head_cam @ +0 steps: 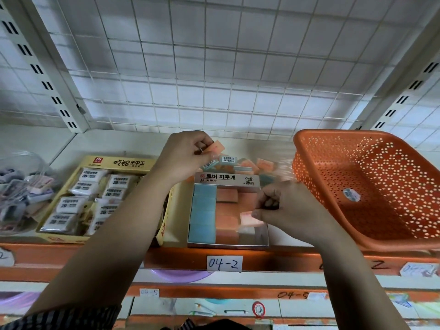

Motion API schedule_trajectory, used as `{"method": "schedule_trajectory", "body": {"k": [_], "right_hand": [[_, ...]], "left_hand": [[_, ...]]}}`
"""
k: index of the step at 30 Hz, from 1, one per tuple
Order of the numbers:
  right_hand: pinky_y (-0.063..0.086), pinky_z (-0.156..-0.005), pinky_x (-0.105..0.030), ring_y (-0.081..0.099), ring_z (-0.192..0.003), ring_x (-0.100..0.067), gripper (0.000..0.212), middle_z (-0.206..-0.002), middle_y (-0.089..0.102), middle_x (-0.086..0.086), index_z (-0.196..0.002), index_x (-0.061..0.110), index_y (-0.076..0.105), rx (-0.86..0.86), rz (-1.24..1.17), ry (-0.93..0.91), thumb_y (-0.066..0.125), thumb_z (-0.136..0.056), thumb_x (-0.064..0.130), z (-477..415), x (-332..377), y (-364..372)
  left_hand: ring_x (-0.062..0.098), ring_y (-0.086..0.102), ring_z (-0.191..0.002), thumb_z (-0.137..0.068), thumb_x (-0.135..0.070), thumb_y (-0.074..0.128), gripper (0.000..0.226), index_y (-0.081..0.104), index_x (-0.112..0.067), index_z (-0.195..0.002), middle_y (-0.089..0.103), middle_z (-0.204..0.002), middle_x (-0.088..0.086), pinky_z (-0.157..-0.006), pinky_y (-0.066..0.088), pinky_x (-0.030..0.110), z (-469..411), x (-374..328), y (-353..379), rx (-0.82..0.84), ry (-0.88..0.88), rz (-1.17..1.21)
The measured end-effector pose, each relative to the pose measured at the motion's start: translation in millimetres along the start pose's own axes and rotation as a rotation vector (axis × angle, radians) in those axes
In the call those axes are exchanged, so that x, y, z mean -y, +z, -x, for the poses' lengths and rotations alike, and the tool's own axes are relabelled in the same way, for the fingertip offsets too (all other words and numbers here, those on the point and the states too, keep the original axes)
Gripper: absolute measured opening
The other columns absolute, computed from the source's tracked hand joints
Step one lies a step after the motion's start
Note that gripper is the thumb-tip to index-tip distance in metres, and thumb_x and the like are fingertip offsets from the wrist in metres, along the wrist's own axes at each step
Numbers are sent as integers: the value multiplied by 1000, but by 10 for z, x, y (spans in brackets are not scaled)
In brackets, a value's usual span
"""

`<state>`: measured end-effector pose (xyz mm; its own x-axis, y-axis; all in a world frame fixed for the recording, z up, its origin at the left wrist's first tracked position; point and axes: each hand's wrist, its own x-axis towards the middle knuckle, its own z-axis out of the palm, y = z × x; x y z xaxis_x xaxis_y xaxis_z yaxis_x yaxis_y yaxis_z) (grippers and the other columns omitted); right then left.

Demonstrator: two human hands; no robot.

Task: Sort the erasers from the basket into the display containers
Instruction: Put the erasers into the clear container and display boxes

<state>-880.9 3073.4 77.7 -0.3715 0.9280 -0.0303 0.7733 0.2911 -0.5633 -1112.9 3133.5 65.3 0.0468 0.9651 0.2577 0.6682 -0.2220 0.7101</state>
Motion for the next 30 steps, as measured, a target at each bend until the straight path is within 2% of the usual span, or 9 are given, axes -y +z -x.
{"method": "schedule_trajectory", "body": {"k": [3,6,10,14,19,24,26,28,30], "right_hand": [[50,-65,-20,61,-70,-2,10,-69,65,14,-76,19,73,74,92,1,82,-75,24,-22,52,-8],[47,-67,-18,60,-72,-2,13,-69,61,16,-77,18,74,100,143,10,83,-73,25,-65,65,-9],[41,-73,-19,58,-83,-6,11,-88,64,10,-81,21,72,119,240,-10,80,-77,27,-61,61,78],[37,-67,-13,53,-77,-1,10,-87,58,15,-80,26,70,98,217,-23,79,-77,27,-34,13,118],[31,-60,-10,45,-72,6,25,-81,48,20,-80,34,59,113,210,-47,81,-74,24,-45,-14,114],[36,-63,-17,51,-74,0,21,-83,56,14,-82,32,63,101,156,-43,80,-75,24,-83,-70,159],[42,-66,-20,54,-76,-2,14,-83,60,13,-84,28,65,40,65,-59,76,-80,20,-94,-103,188],[46,-69,-22,56,-76,-5,10,-85,62,8,-86,22,67,-121,-25,-98,71,-84,13,-136,-157,234],[45,-67,-18,56,-73,-9,9,-89,61,2,-89,13,68,-283,-54,-138,67,-85,6,-210,-237,272]], "left_hand": [[-8,54,-69,-80,-19,77,11,71,-18,-89,61,-74,-20,-60,36,4,4,9,-3,-31,11,6],[-13,52,-67,-81,-19,77,9,71,-19,-87,59,-71,-22,-59,35,4,5,17,9,-26,23,-13],[-14,52,-68,-81,-19,76,10,71,-18,-89,59,-71,-22,-60,34,5,1,29,22,-6,23,-39],[-8,52,-71,-81,-19,76,14,72,-17,-94,59,-74,-23,-66,40,15,-4,10,34,14,21,-71],[-9,51,-70,-81,-19,76,15,72,-16,-96,60,-75,-18,-65,39,13,-8,0,39,17,24,-70],[-8,52,-71,-82,-20,76,14,71,-18,-95,60,-76,-18,-66,41,15,7,-23,39,27,6,-54],[-3,56,-72,-81,-20,76,13,71,-19,-94,62,-77,-18,-68,46,22,19,-27,22,42,-7,-6],[10,64,-77,-81,-17,77,15,71,-20,-94,67,-81,-10,-73,54,33,34,-38,-14,71,-21,88],[20,67,-83,-81,-13,76,23,70,-23,-101,68,-86,-2,-78,55,40,54,-101,-74,122,-27,192]]}}
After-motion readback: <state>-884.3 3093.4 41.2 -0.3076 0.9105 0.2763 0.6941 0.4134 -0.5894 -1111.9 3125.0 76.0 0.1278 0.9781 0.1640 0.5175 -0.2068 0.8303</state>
